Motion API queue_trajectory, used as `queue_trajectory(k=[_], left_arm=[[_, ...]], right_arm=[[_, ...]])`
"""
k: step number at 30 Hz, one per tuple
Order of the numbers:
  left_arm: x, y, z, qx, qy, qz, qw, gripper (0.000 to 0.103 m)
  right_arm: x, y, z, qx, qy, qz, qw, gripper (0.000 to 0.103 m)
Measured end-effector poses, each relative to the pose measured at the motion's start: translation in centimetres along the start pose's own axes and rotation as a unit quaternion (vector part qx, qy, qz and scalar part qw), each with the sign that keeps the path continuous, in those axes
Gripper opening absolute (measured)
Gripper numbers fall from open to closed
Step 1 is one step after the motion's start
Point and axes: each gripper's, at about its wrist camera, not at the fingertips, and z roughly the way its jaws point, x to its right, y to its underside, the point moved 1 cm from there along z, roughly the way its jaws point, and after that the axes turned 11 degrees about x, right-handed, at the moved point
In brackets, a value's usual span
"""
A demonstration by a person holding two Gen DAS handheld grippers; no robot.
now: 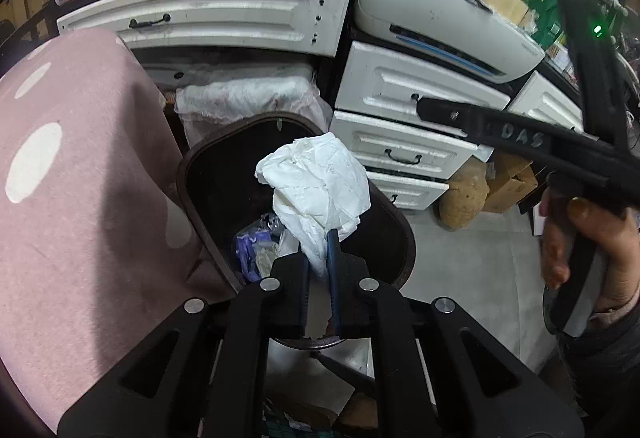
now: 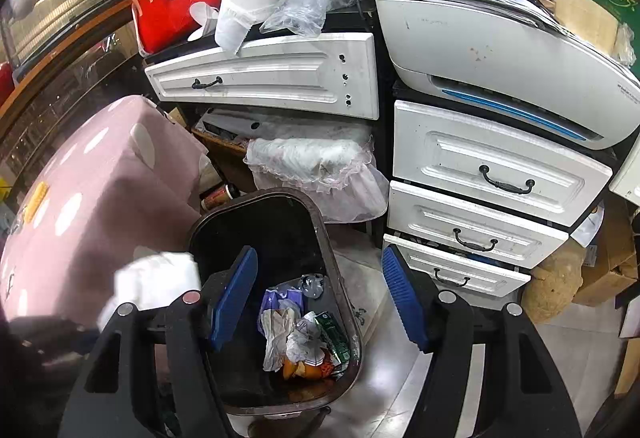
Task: Collect trash
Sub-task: 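Open the right tool to drop the wrapper while left tool releases the tissue, then move both tools back over the table toward the mesh and wrapper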
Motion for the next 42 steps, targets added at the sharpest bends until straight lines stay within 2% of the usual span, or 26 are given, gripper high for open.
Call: queue_trajectory(k=[3,5,7,8,9,10,16,21,29,32,34,37,39,42], left_arm=[[0.4,0.5,0.9,-0.014,0.002,0.01,0.9999,0.01],[0.6,0.8,1.3,-0.021,0.003,0.013,0.9997,0.018],[0.7,0.9,1.4,-0.022,0.005,0.012,0.9997,0.04],[0.7,1.0,1.3,-0.018,0.004,0.013,0.9997,0.062],[0.8,1.0,1.2,-0.013,0.004,0.013,0.9998,0.076],[0.9,1.0,0.9,-0.005,0.005,0.014,0.9999,0.078],[1.4,0.9,-0.1,0.002,0.005,0.032,0.9995,0.084],[0.9,1.1,-1.7,0.007,0.01,0.024,0.9996,0.087],[-1.5,1.2,-5.0,0.024,-0.011,0.014,0.9996,0.09],[-3.0,0.9,-6.4,0.031,-0.02,-0.001,0.9993,0.089],[-3.7,0.8,-7.3,0.033,0.004,-0.019,0.9993,0.089],[-4.6,0.5,-9.2,0.046,-0.027,-0.02,0.9984,0.091],[-5.0,0.3,-10.7,0.062,-0.017,-0.021,0.9977,0.091],[-5.9,-0.2,-12.8,0.079,-0.027,-0.027,0.9961,0.092]], right_arm=[[0.1,0.1,0.1,-0.001,-0.001,0.002,1.0,0.065],[0.0,0.1,0.1,-0.002,-0.002,0.002,1.0,0.065],[-0.1,0.1,0.2,-0.003,-0.002,0.001,1.0,0.066],[-0.2,0.2,0.2,-0.003,-0.003,0.0,1.0,0.067],[-0.2,0.2,0.2,-0.003,-0.003,0.0,1.0,0.068],[-0.2,0.2,0.2,-0.003,-0.002,0.0,1.0,0.069],[-0.6,0.1,0.0,-0.001,-0.005,-0.002,1.0,0.072],[-1.3,0.1,0.1,-0.001,-0.008,-0.009,1.0,0.075],[-3.7,0.1,-0.1,-0.004,-0.02,-0.036,0.999,0.08],[-4.9,0.0,-0.2,-0.004,-0.032,-0.047,0.998,0.08],[-5.8,-0.1,-0.3,-0.004,-0.04,-0.054,0.998,0.081],[-7.9,-0.2,-0.3,-0.005,-0.061,-0.07,0.996,0.081],[-9.0,-0.4,-0.4,-0.004,-0.071,-0.08,0.994,0.081],[-10.6,-0.8,-0.5,-0.002,-0.088,-0.089,0.992,0.082]])
